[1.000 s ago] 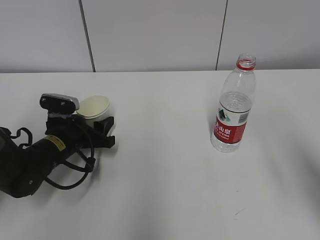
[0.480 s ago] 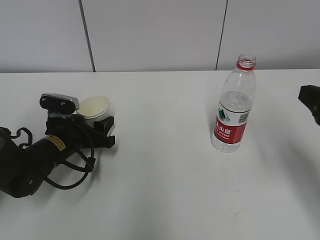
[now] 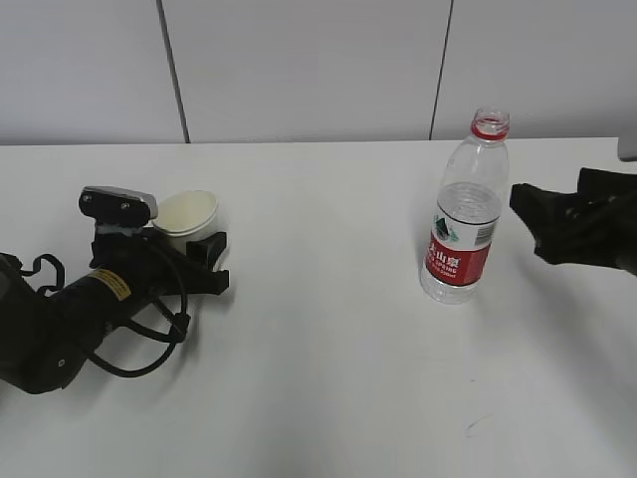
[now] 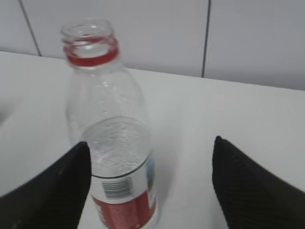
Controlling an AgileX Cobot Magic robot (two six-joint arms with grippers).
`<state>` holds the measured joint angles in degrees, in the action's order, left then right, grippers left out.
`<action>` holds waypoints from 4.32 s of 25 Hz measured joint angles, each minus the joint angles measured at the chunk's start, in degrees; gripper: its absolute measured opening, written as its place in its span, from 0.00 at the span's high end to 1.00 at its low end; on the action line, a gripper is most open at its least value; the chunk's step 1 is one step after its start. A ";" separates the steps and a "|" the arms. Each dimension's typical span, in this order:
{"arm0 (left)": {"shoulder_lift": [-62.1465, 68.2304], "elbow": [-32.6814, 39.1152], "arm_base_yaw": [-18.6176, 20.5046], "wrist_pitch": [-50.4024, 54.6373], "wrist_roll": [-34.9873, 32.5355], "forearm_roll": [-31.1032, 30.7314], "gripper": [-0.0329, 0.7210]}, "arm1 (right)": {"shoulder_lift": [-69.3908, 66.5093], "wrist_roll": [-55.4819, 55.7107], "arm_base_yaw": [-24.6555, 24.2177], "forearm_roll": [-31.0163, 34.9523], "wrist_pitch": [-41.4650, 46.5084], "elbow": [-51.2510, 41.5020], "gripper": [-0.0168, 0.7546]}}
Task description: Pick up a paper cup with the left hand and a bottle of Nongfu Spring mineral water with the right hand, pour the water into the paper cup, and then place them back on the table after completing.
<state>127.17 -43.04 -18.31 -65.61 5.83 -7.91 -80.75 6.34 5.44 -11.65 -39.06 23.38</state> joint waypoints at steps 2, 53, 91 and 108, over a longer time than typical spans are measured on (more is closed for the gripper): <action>0.00 0.00 0.00 0.00 0.00 0.05 0.43 | -2.93 0.59 0.00 -1.66 -4.97 -0.52 0.22; 0.00 0.00 0.00 -0.13 0.00 0.05 0.43 | -35.57 1.96 0.00 -6.13 -26.16 13.35 0.21; 0.00 0.00 0.00 -0.13 0.00 -0.17 0.43 | -40.43 3.22 0.26 -7.75 -26.41 20.97 0.25; -0.82 0.00 0.00 0.15 4.27 -18.64 0.44 | -40.43 2.66 0.26 -7.86 -26.41 20.97 0.45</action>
<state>126.36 -43.04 -18.31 -65.46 10.09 -26.56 -121.18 8.99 5.70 -19.51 -65.46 44.35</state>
